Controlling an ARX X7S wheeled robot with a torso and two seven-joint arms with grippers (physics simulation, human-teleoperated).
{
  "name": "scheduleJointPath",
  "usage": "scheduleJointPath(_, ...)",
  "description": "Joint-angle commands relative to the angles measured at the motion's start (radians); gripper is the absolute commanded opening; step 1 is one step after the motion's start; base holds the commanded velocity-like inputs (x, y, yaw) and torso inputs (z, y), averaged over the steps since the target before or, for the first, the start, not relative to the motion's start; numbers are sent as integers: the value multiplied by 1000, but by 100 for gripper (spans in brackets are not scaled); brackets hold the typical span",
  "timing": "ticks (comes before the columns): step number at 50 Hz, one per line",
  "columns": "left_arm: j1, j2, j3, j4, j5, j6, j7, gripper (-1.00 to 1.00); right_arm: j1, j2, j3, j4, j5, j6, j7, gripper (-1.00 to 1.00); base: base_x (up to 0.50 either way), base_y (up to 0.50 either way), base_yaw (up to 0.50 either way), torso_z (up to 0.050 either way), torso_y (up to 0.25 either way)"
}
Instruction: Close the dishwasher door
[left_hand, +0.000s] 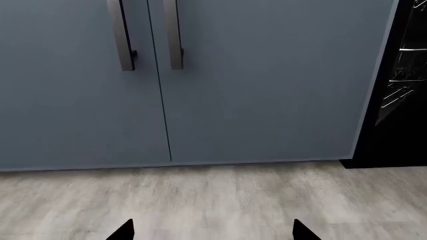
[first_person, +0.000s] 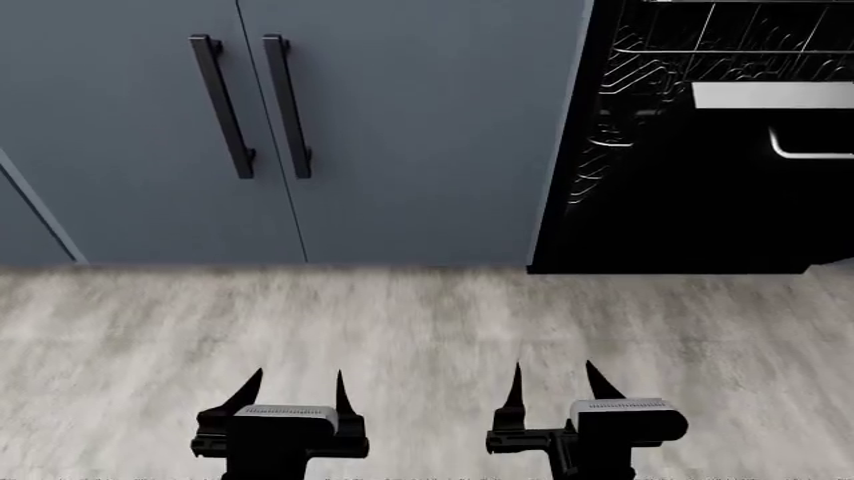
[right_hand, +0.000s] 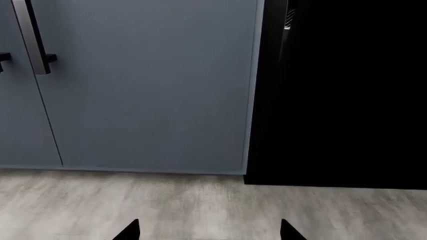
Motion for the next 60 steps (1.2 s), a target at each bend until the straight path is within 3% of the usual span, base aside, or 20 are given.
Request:
scheduleJointPath(1, 0, -4, 5, 0, -4, 1, -3, 100, 2, 3, -5, 2, 2, -2, 5, 100, 0, 0, 0, -50, -10)
scheduleJointPath(60, -4, -19, 26, -3, -29, 10, -20, 100, 8, 19, -28, 12, 16, -14, 24, 100, 0, 0, 0, -50, -10)
